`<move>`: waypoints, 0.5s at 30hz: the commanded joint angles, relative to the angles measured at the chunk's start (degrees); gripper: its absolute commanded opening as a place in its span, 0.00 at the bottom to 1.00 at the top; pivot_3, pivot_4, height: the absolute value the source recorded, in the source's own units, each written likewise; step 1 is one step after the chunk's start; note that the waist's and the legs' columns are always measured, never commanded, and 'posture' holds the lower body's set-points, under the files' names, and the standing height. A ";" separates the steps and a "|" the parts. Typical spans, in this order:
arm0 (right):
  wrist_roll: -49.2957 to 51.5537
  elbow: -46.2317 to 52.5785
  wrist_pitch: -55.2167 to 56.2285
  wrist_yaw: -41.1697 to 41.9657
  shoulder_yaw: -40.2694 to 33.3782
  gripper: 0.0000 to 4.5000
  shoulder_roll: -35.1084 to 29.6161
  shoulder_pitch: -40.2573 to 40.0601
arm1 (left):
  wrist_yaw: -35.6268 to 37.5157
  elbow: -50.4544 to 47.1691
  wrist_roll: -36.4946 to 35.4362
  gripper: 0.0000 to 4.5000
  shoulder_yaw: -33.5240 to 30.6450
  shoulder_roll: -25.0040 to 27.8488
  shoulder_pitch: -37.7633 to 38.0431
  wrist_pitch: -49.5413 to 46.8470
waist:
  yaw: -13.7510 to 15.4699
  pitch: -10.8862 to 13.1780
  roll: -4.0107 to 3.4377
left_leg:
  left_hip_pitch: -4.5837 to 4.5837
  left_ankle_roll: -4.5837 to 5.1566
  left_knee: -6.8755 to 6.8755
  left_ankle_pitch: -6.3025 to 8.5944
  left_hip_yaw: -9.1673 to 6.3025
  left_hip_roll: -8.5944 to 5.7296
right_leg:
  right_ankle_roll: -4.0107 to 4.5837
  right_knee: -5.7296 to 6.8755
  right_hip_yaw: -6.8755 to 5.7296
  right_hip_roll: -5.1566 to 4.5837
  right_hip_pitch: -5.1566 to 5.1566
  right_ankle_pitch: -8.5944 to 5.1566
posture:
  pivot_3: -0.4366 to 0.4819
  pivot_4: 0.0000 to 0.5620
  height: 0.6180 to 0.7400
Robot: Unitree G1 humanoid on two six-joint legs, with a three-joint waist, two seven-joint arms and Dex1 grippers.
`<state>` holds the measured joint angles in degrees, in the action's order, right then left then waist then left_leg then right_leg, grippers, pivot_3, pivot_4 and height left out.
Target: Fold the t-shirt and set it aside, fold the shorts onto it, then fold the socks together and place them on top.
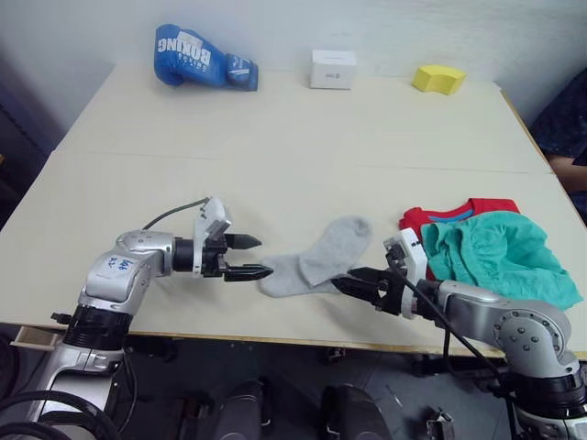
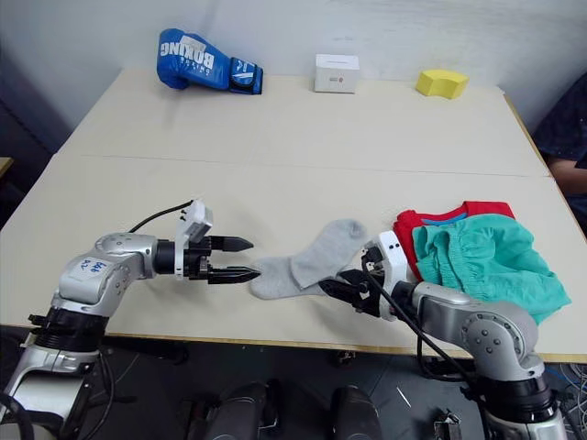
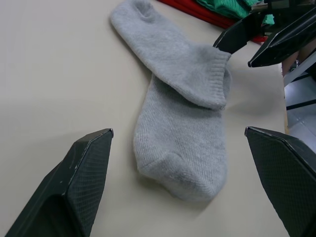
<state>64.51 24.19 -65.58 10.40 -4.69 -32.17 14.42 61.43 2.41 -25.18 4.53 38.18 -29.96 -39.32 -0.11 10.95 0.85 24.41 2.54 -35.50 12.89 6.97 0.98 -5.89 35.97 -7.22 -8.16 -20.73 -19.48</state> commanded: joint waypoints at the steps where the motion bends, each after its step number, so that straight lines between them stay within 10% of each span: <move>1: 0.43 0.33 -0.11 -0.39 -0.61 0.76 1.49 0.78 | -0.05 -2.47 -0.71 1.00 -1.27 0.52 -0.03 -0.03 | 0.00 0.00 0.00 | 0.00 0.00 0.01 0.00 0.00 0.00 | 0.00 0.00 0.00 0.00 0.00 0.00 | 0.48 0.27 1.00; 10: 0.27 -3.23 -2.82 -6.13 -1.22 0.76 6.62 2.81 | 0.01 -1.88 -0.46 1.00 -1.12 0.41 -0.33 0.56 | -0.07 0.00 0.00 | 0.00 -0.02 0.03 -0.01 0.01 0.00 | 0.00 0.00 0.01 0.00 -0.03 0.00 | 0.48 0.27 1.00; 15: -3.26 -5.13 -2.06 -8.40 -0.85 0.46 8.29 3.06 | -0.06 -1.61 -0.32 1.00 -1.00 0.18 -0.34 0.90 | -0.08 0.00 -0.01 | 0.00 -0.04 0.06 -0.02 0.02 -0.01 | 0.00 0.01 0.02 0.00 -0.05 0.00 | 0.48 0.27 1.00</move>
<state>62.41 19.11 -68.21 2.48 -4.94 -24.24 17.29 61.36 2.26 -25.25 4.52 38.24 -29.94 -39.18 -0.19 10.95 0.84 24.41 2.50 -35.43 12.87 6.99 0.98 -5.89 35.98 -7.19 -8.16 -20.78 -19.48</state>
